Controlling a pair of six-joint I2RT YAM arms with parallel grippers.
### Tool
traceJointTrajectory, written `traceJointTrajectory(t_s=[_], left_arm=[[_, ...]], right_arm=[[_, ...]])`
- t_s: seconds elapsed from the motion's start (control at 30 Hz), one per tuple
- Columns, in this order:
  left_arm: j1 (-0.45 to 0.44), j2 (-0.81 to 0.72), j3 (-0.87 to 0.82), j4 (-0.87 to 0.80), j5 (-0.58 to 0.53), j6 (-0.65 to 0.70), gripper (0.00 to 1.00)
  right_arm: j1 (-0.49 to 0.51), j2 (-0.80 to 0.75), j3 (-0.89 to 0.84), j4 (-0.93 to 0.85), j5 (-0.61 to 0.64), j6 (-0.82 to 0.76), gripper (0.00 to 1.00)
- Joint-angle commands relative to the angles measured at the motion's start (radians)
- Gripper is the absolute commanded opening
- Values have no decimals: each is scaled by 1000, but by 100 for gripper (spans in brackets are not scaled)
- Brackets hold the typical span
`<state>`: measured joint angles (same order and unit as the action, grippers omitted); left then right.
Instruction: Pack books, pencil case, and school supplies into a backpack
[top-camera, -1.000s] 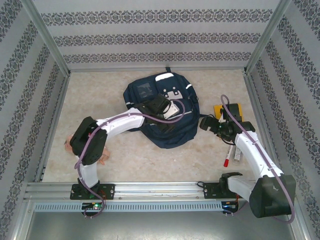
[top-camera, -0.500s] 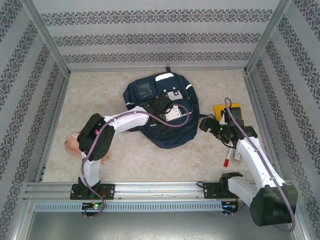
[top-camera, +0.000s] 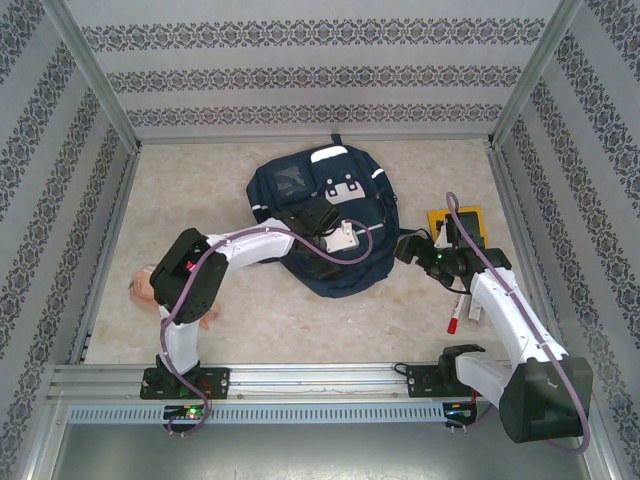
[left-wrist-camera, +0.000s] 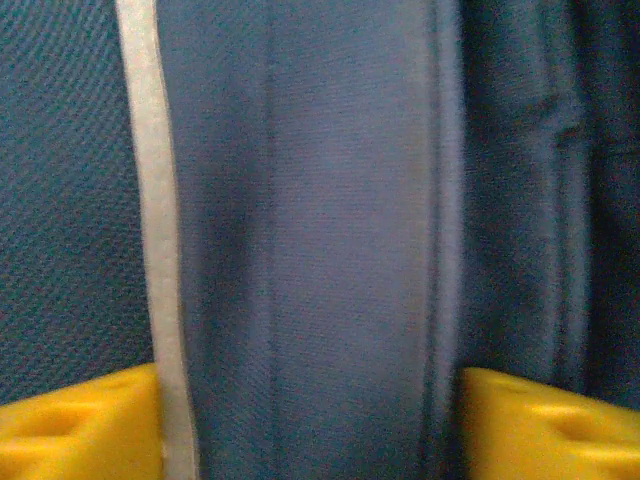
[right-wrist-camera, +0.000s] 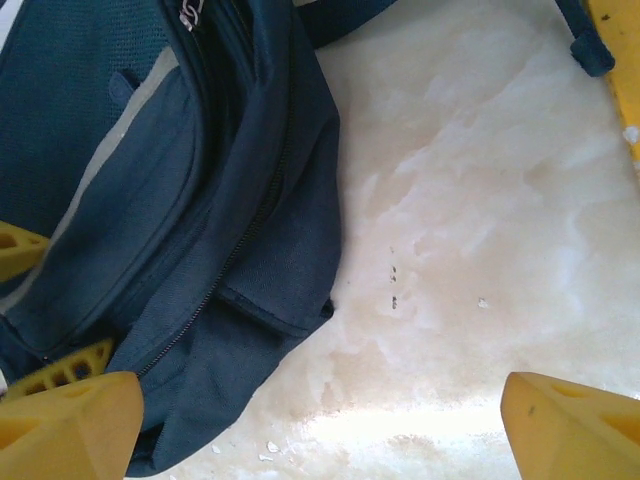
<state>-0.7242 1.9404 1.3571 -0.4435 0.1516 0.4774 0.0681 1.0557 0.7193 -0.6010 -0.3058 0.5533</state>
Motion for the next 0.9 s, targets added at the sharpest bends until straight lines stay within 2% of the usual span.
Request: traceJointTrajectory(t_s=[0.0,0.03,0.07,0.17,0.2,0.3,0.37,0.57,0.63,0.77,0.87], left_arm=[[27,-13,63,-35,15,-29,42],[41,-40,69,-33,85,-44,29],[53,-71,65,-23,129,-50,21],[80,-186,-11,83,153,-61,3],[96,-222,-42,106,174,-73,0],[183,-287,-72,159,341,-175,0],[246,-315,-75,195,446,-242,0],[282,-382,-109,384,404,-423,0],[288,-389,-115,418,397,-457,0],[290,-391,-163,457,422,-391,0],[320,-389,-186,466,402,-461,0]], right_arm=[[5,-1,14,-8,-21,-4,89],[5,-8,11,-13,-21,-6,88],[7,-16,3,-10,-21,-4,87],[10,-29,-27,20,-32,-1,78],[12,-24,-27,23,-49,-14,75],[44,-6,-23,26,-114,-67,70],[105,-4,-38,55,-122,-92,66],[343,20,-20,99,-45,-187,64],[395,30,-25,122,-18,-195,64],[458,52,-20,140,46,-199,66],[463,57,2,107,149,-176,69]])
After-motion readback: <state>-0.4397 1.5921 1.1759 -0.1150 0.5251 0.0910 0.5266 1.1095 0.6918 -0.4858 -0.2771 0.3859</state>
